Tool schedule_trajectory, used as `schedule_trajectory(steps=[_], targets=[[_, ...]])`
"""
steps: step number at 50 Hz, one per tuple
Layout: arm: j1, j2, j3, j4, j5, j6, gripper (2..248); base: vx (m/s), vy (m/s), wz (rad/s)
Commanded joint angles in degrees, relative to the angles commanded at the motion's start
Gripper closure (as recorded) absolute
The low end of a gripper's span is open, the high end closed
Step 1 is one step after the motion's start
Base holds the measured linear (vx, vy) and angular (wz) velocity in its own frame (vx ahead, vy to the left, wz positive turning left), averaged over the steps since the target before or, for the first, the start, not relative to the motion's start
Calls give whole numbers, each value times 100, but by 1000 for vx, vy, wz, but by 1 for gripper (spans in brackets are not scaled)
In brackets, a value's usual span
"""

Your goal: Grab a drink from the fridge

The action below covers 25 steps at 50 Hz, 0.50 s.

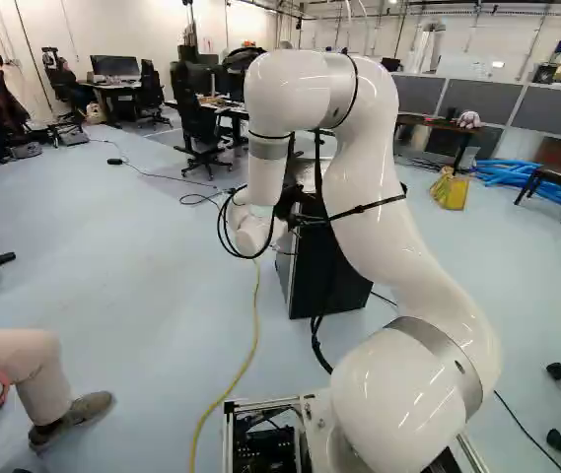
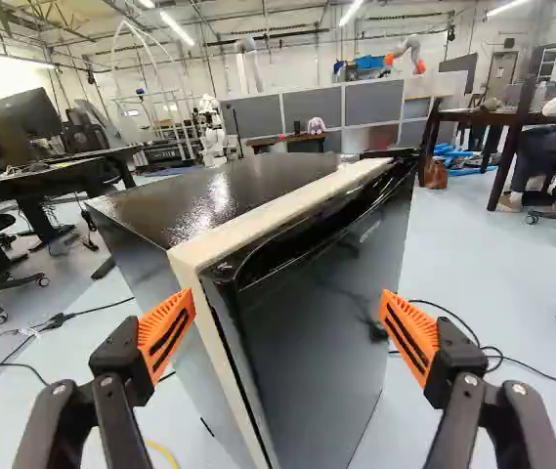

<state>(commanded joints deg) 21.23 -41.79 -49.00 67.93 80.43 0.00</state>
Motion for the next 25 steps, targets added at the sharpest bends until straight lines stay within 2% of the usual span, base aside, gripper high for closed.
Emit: schedule_trajectory(steps=[25], targets=[[-55,52,96,156,0,0,3,0,0,0]])
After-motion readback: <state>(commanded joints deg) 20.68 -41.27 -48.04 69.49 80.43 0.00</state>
